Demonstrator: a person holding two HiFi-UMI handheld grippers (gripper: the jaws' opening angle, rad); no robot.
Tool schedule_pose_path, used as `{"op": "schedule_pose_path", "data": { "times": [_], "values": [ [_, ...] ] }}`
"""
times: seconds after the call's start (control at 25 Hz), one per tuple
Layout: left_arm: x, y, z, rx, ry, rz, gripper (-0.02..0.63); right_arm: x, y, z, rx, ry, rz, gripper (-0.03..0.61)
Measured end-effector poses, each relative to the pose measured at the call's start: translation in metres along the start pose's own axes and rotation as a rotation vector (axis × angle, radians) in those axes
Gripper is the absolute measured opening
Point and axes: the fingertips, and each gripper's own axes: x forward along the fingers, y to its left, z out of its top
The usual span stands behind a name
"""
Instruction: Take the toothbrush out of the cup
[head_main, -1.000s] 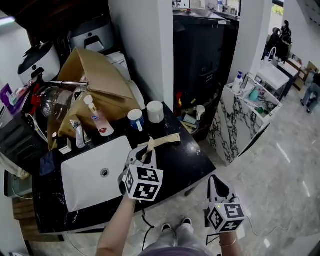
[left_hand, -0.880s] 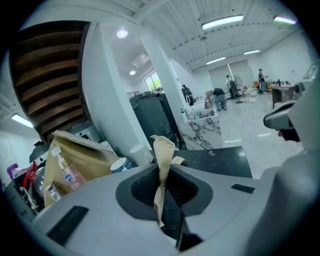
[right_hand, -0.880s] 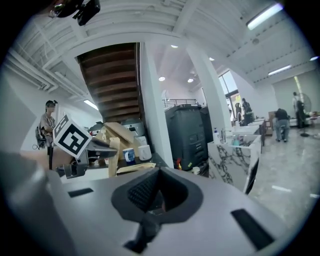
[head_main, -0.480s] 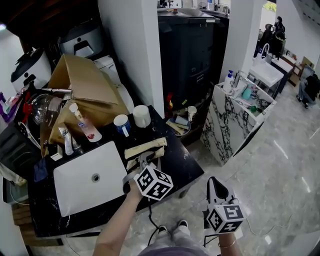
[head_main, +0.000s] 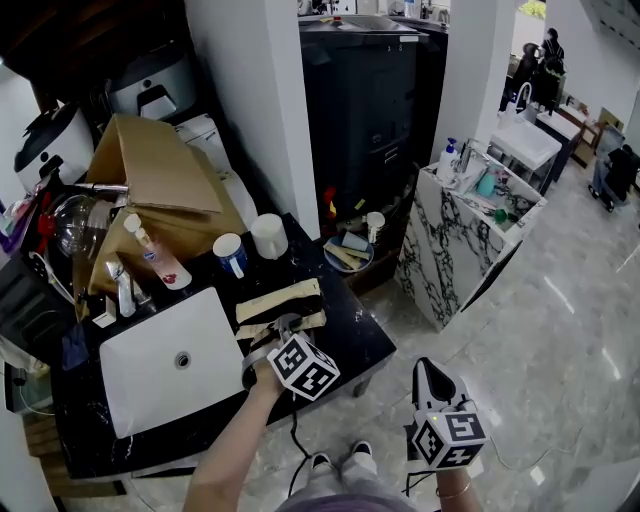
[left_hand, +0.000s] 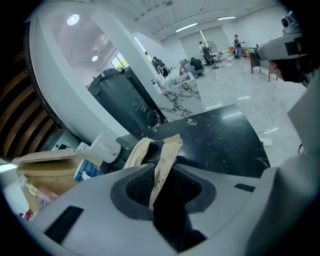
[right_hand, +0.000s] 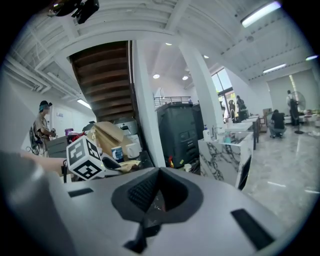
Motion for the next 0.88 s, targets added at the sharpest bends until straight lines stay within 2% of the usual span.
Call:
{"op": "schedule_pose_path", "data": {
  "times": [0.32, 0.56, 0.72, 0.8, 0.88],
  "values": [
    [0.005, -0.013, 0.006, 0.042, 0.017, -0.090, 0.174, 0.007, -0.001, 0.004, -0.005, 0.004, 0.016, 0.002],
    [0.000, -0.019, 0.021, 0.003, -0.023, -0.155, 0.198, 0.013, -0.002, 0.007, -0.007, 0.003, 0.021, 0.002],
    [-0.014, -0.013, 0.038, -0.071, -0.113, -0.158, 0.199, 0.017, -0.001, 0.008, -0.010, 0.002, 0.028, 0.002],
    [-0.024, -0.009, 0.045, -0.148, -0.173, -0.165, 0.199, 0.020, 0.001, 0.010, -0.008, 0.000, 0.037, 0.002],
    [-0.035, -0.001, 0.049, -0.263, -0.236, -0.172, 0.195, 0.023, 0.005, 0.012, -0.011, -0.002, 0.050, 0.002]
  ]
}}
